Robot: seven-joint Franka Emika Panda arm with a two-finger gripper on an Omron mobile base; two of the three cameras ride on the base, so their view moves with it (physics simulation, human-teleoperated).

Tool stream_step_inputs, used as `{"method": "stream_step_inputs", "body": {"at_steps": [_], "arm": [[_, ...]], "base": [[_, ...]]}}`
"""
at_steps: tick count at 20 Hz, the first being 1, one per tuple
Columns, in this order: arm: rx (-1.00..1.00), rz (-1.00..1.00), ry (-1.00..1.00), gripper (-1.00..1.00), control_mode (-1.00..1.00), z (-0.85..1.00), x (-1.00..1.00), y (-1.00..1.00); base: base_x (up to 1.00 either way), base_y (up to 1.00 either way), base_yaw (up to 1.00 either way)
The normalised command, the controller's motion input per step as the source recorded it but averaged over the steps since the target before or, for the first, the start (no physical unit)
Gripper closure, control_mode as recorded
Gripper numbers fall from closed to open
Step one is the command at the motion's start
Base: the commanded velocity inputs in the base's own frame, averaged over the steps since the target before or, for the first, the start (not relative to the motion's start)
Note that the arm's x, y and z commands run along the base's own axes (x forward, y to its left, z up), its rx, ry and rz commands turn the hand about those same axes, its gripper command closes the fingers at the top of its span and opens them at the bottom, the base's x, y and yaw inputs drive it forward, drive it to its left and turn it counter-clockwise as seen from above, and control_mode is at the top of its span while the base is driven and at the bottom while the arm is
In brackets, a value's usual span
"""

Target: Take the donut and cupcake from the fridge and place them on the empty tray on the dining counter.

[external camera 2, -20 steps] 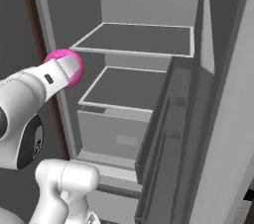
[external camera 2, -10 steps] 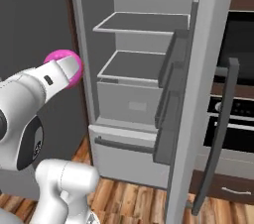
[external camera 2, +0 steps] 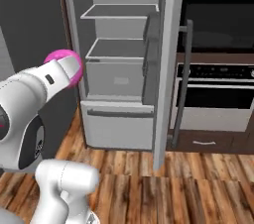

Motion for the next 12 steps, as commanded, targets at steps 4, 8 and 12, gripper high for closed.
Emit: {"method": "stream_step_inputs", "body": {"at_steps": [4, 8, 12], "arm": [[0.0, 0.0, 0.0, 1.0, 1.0, 0.0, 0.0, 0.0], [0.0, 0.0, 0.0, 1.0, 1.0, 0.0, 0.0, 0.0], [0.0, 0.0, 0.0, 1.0, 1.0, 0.0, 0.0, 0.0]], "base": [[-1.0, 0.0, -0.46], [-1.0, 0.0, -0.45], [-1.0, 0.0, -0.42]]}}
